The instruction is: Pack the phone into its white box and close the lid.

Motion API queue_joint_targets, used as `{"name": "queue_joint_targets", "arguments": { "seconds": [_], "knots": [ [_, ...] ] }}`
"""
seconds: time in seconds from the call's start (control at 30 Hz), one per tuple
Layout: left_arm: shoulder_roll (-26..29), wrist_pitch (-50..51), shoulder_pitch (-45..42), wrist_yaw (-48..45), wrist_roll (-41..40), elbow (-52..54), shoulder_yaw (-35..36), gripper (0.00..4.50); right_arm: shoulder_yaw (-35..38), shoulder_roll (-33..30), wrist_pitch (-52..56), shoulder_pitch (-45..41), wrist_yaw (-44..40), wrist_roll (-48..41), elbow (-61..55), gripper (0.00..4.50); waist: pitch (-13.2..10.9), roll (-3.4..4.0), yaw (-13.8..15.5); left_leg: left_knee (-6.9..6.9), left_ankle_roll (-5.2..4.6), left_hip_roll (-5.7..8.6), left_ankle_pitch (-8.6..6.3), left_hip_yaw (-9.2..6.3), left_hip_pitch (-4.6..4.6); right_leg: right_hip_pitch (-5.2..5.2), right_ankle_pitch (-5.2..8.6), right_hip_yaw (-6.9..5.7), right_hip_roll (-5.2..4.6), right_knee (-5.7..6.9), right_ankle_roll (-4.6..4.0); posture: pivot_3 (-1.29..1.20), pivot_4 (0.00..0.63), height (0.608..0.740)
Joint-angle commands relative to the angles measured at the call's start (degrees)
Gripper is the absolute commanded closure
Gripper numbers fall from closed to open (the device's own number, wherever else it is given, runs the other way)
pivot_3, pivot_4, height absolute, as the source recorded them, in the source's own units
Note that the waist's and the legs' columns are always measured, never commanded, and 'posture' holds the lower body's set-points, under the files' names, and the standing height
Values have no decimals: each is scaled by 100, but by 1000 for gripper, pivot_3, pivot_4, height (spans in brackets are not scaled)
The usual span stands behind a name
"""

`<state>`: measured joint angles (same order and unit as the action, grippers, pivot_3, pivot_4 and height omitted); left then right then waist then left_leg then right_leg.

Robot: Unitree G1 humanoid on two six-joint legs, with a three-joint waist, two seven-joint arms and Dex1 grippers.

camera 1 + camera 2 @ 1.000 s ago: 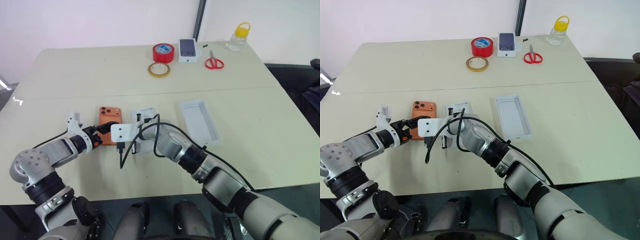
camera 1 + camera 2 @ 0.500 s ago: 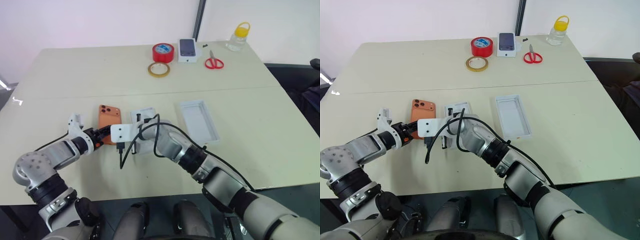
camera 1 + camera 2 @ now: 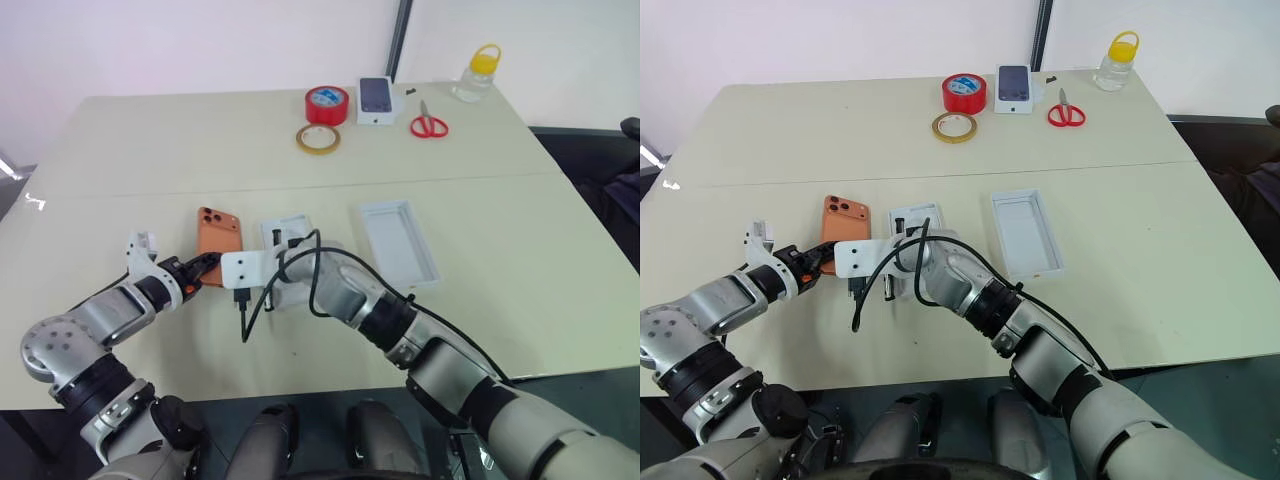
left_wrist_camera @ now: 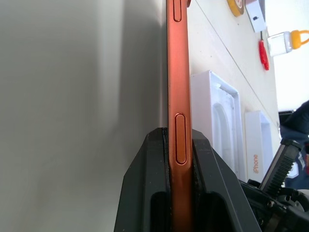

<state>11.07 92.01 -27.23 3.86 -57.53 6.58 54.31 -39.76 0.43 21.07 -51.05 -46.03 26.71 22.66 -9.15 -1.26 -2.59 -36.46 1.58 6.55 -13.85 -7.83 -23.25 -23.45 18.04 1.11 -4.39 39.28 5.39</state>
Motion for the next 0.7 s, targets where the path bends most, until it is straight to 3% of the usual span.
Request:
{"name": "queue_joint_targets", "arguments": {
  "seconds": [0.03, 0.37, 0.5, 0.7],
  "knots": [
    [-17, 49, -37, 118, -334, 16, 177, 4469, 98, -26, 51, -90, -57, -9, -457, 4500, 0, 0, 0, 0, 0, 0, 0, 0, 0, 0, 0, 0, 0, 0, 0, 0, 150, 740],
    [-263, 35, -340, 413, -865, 100, 429, 4469, 737, -630, 756, 158, -505, -413, -2131, 4500, 0, -5, 25, -3, 0, 0, 0, 0, -5, -3, 0, -1, 0, 0, 0, 0, 150, 740],
    [-891, -85, -493, 722, -1485, 660, -20, 4469, 1349, -1430, 1087, 715, -1080, -1013, -3432, 4500, 1, -13, 140, -20, -4, 2, -4, -7, -20, 2, 0, -12, -4, -12, 2, 0, 150, 740],
    [-1629, -602, -88, 1521, -2256, 970, -915, 4469, 1993, -2521, 1146, 1367, -1393, -1613, -4132, 4500, 0, -15, 158, -52, -13, -1, -29, -2, -21, 14, 0, -9, 1, -15, 4, 0, 150, 740]
  ]
}}
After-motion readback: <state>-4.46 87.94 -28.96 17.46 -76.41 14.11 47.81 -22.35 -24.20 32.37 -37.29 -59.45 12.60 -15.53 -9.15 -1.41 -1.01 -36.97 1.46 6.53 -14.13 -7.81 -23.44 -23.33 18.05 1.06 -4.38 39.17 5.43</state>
